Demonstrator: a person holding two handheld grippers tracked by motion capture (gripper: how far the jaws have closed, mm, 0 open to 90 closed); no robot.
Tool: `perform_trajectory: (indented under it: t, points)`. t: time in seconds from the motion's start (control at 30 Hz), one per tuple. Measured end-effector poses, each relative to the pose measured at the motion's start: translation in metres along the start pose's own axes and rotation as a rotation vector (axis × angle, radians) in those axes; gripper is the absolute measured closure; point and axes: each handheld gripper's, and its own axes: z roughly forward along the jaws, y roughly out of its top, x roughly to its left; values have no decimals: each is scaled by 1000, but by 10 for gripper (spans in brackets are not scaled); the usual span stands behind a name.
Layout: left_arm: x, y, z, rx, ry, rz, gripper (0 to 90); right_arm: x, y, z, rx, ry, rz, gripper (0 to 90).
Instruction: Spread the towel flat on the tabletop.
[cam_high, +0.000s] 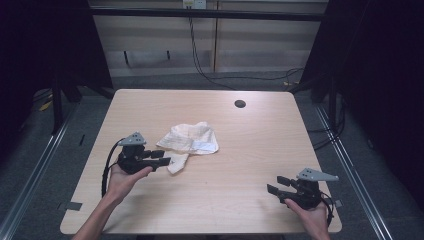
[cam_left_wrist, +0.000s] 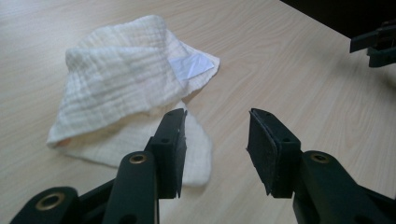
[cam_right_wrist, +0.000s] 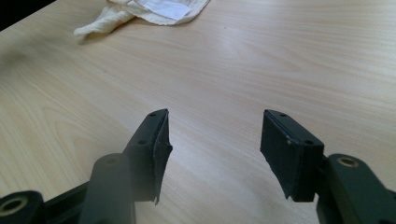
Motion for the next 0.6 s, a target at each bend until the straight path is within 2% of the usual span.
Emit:
perform_trajectory:
  t: [0.1,0.27,0.4,0.47,0.6]
  points:
    - [3,14,7,-1,-4,34,575,0,-1,0,12,17,4,417]
    - [7,25,15,10,-8,60,610,0,-1,0,12,23,6,410]
    - [15,35,25,66,6,80,595,0,0,2,12,30,6,431]
    - [19,38,29,72,9,72,554,2,0,2,15,34,-6,426]
    - [34,42,39,67,-4,37,550,3,0,2,19,58,-3,403]
